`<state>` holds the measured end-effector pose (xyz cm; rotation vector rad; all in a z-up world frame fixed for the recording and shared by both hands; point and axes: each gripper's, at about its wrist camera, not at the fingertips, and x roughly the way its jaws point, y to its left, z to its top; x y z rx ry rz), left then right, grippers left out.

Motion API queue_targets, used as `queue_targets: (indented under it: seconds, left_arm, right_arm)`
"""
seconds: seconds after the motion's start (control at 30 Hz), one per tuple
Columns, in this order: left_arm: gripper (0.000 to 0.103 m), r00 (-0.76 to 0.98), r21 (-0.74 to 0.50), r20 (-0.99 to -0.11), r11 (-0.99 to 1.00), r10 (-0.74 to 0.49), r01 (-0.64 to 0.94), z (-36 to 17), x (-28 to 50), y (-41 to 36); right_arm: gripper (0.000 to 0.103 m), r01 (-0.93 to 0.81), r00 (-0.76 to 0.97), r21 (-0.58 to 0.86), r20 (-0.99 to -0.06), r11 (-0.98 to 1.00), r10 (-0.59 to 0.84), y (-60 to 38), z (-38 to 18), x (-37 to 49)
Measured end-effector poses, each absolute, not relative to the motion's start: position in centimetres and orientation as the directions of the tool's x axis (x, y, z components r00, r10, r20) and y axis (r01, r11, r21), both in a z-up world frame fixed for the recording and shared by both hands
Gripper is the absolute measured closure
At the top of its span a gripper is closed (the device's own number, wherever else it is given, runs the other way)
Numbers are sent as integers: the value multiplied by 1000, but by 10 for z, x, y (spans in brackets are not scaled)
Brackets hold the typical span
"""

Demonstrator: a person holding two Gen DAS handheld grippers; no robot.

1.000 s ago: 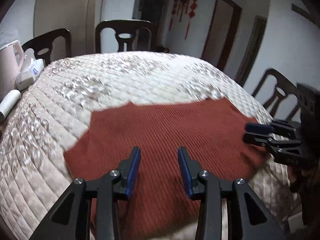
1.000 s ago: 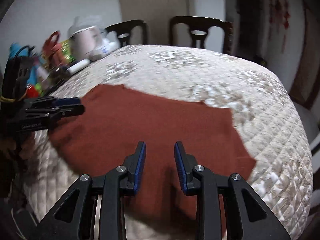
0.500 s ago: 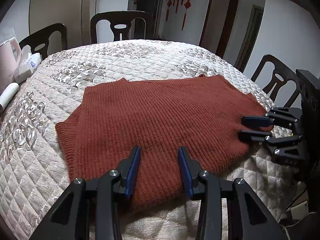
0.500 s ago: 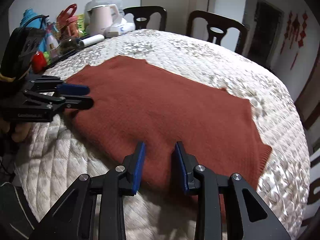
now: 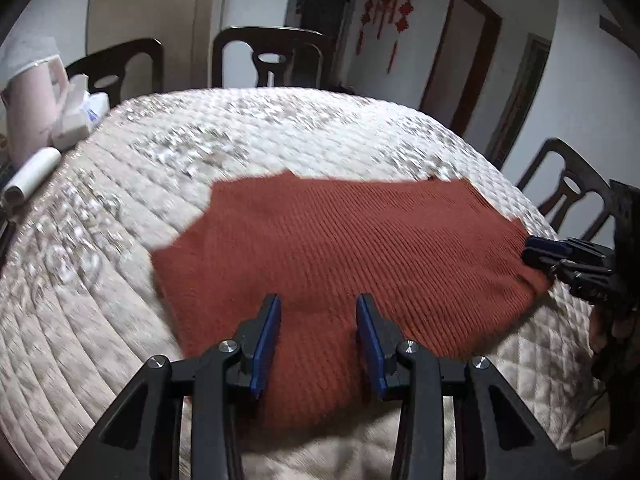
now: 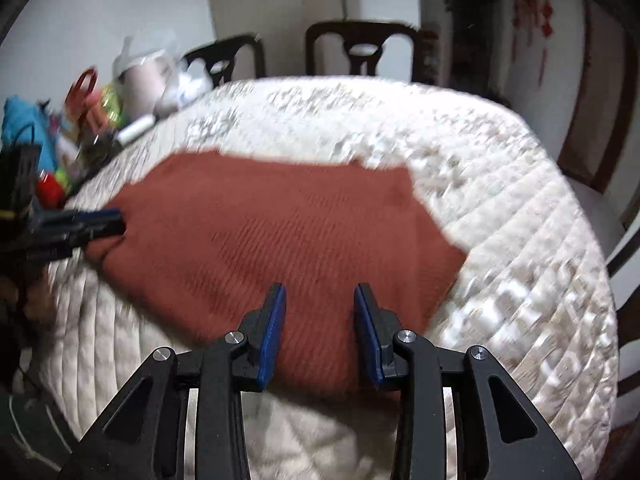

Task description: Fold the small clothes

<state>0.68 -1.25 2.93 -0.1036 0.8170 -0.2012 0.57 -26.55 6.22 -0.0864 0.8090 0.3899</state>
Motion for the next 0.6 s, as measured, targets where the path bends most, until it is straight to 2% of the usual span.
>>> queue_targets:
  seconds: [0.13, 0.27, 0.33, 0.47, 0.5, 0.53, 0.57, 0.6]
  left_arm:
    - [61, 659, -178, -736, 984, -153, 30, 28, 36, 5]
    - [61, 630, -239, -756, 971, -178, -13, 25, 65, 17]
    - [61, 616, -237, -770, 971, -167, -33, 24, 76, 18]
    - [62, 589, -275, -786, 960, -188, -61, 18, 95, 23]
    - [64, 590, -279, -785, 958, -191, -61, 18, 96, 22]
    - [73, 593, -274, -784, 959, -184, -65, 18, 99, 22]
    - [84, 592, -263, -788, 962, -171, -72, 17, 101, 23]
    - [87, 597, -262, -785, 962, -167, -76, 17, 102, 23]
  right_arm:
    - [67, -265, 640, 144, -713, 954, 285, -282, 61, 37]
    - [67, -214, 604, 205, -741, 955, 294, -290, 55, 67]
    - [78, -222, 582, 205, -756, 953, 299, -286, 51, 76]
    - [81, -230, 551, 202, -779, 952, 299, -282, 45, 88]
    - [90, -237, 553, 199, -777, 951, 300, -282, 46, 90]
    - [99, -239, 562, 190, -773, 952, 295, -282, 47, 90]
    - [99, -240, 564, 194, -770, 951, 299, -283, 48, 91]
    - [99, -240, 567, 208, -763, 948, 311, -285, 49, 92]
